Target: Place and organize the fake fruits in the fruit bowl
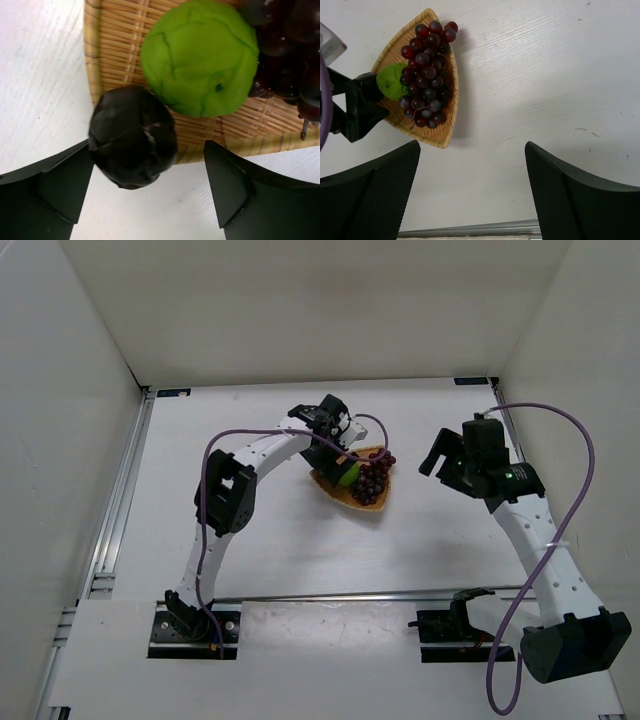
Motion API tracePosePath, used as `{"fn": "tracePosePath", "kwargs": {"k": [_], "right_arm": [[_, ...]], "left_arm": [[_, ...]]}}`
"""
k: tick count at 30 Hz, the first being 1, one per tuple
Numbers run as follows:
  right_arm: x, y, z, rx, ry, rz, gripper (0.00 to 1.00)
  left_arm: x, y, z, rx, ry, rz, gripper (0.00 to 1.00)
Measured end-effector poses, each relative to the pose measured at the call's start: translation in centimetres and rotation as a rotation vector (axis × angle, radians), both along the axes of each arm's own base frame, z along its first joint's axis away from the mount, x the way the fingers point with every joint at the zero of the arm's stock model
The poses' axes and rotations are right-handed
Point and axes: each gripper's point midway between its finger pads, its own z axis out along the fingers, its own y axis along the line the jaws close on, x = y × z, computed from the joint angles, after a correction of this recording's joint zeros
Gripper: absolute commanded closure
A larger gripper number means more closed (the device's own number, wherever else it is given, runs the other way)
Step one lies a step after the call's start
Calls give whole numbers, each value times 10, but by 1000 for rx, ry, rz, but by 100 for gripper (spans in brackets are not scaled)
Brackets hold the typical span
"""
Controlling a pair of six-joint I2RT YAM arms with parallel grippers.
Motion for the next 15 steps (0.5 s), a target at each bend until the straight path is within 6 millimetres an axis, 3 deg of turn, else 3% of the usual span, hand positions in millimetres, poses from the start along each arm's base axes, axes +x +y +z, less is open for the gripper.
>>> {"fn": "tracePosePath", "kwargs": {"k": [4, 8, 11, 15], "right_arm": [[0, 0, 0, 1, 1, 4, 9], [-1, 2, 0, 9, 3, 13, 8], [-3, 5, 0, 19, 8, 27, 5], [-6, 8, -1, 31, 21, 44, 2]], "left_arm": [[-9, 2, 1, 25, 4, -2, 0], [-10, 9, 23, 43, -38, 17, 0], [-11, 19, 59, 37, -97, 45, 0], [-17, 35, 130, -18, -228, 82, 0]]}}
